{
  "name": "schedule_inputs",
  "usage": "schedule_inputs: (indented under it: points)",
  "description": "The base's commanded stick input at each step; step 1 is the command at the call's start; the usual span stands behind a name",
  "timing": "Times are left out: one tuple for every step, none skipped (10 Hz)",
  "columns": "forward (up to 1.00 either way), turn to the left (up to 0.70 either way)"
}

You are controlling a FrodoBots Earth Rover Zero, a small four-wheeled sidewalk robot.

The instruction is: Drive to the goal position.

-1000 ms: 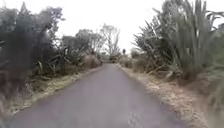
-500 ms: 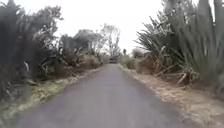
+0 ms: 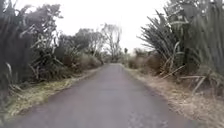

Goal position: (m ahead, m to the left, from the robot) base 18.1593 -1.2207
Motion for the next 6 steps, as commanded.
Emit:
schedule_inputs:
  points:
    - [1.00, 0.00]
    - [1.00, 0.00]
    - [1.00, 0.00]
    - [1.00, 0.00]
    - [1.00, 0.00]
    - [1.00, 0.00]
